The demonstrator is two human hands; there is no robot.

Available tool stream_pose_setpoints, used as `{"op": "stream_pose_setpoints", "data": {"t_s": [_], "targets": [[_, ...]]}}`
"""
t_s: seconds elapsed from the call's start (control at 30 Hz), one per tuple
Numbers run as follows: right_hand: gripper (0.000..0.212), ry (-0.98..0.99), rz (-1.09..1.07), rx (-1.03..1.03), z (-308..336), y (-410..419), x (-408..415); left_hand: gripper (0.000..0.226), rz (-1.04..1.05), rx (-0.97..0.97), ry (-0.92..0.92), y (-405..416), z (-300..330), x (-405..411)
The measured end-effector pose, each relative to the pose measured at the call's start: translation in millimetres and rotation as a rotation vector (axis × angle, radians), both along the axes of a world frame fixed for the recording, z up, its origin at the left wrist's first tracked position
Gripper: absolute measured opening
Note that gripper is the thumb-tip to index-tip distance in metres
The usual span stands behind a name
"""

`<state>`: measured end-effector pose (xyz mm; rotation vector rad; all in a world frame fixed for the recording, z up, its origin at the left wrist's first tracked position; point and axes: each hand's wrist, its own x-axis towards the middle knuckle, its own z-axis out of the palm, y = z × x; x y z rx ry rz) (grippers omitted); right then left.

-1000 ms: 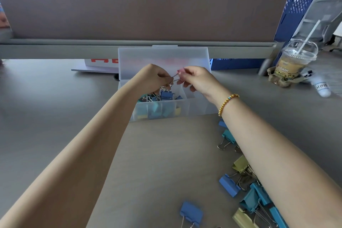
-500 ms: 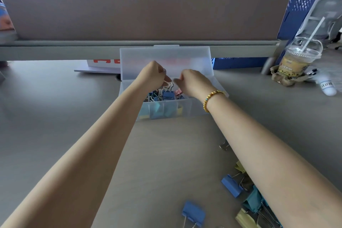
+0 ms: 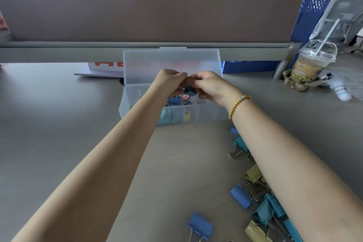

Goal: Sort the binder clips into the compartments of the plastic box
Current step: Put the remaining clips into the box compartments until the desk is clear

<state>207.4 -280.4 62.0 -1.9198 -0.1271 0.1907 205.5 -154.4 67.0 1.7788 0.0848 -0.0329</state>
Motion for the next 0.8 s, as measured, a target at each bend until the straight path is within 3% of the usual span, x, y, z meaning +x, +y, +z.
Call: {"op": "stream_pose_setpoints", "data": {"t_s": [0.1, 0.2, 0.23, 0.37, 0.53, 0.6, 0.73, 0.8], "targets": [[0.012, -0.013, -0.102, -0.236, 0, 0, 4, 0.015, 0.088, 0.041, -0.043, 5, 1, 0], [0.018, -0.072, -0.093, -0.599, -4, 11, 5, 0.010, 0.187, 0.390, -0.253, 17, -2, -2], [0.019, -0.082, -0.073, -0.670, -5, 15, 3, 0.014, 0.175, 0.423, -0.287, 19, -2, -8], [0.039, -0.175, -0.001, -0.821, 0, 23, -13, 0.016, 0.100, 0.332, -0.311, 22, 0, -42], [0.023, -0.296, -0.212, -0.729, 0, 3, -52, 0.015, 0.015, 0.273, -0.224, 30, -10, -90], [0.034, -0.354, -0.291, -0.656, -5, -4, -70, 0.019, -0.058, 0.295, -0.201, 30, -17, -110], [0.042, -0.471, -0.303, -0.364, -22, -8, -123, 0.010, -0.431, 0.494, -0.052, 25, -31, -148], [0.041, -0.436, -0.285, -0.338, -29, -14, -146, 0.031, -0.655, 0.675, 0.031, 22, -34, -165]]}}
